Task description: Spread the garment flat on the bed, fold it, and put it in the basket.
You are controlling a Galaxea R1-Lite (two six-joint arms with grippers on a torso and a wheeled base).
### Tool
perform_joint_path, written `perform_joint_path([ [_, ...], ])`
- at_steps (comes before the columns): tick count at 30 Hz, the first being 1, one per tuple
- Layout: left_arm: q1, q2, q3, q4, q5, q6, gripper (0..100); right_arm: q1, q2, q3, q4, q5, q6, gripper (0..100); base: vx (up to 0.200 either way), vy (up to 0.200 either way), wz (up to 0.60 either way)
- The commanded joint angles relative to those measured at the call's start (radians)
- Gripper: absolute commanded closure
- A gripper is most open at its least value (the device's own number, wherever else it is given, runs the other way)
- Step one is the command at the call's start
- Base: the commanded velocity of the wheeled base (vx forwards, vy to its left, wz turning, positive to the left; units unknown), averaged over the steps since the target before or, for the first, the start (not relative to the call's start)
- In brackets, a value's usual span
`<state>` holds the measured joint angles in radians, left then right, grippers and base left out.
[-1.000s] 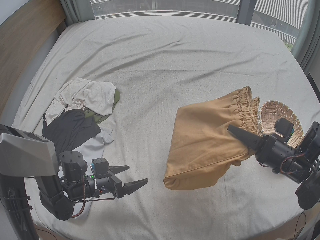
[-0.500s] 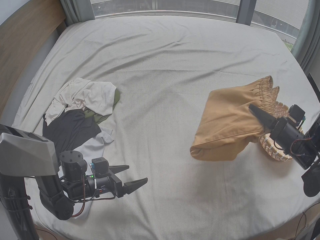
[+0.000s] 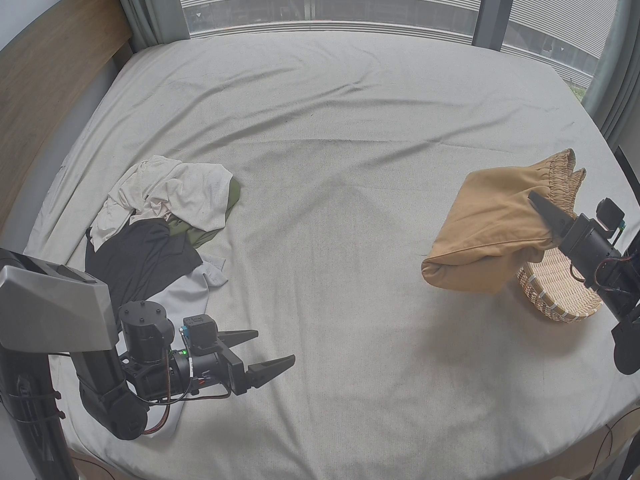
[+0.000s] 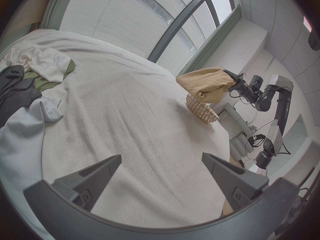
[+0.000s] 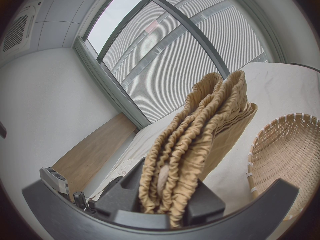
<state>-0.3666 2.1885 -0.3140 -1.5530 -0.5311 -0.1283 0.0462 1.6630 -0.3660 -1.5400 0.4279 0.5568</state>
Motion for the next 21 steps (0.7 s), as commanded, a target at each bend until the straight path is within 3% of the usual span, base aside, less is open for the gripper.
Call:
perform_joint_path([
  [1,0.0,-0.001,0.0,-0.002,-0.001,-0.001,0,-0.057,0.021,-0.004,0.0,0.011,-0.002,100,0.0,0.0,0.0],
  [21,-0.002,-0.001,0.0,-0.002,0.0,0.001,0,-0.216,0.041,-0.048,0.003,0.02,-0.063,100,0.0,0.0,0.0],
])
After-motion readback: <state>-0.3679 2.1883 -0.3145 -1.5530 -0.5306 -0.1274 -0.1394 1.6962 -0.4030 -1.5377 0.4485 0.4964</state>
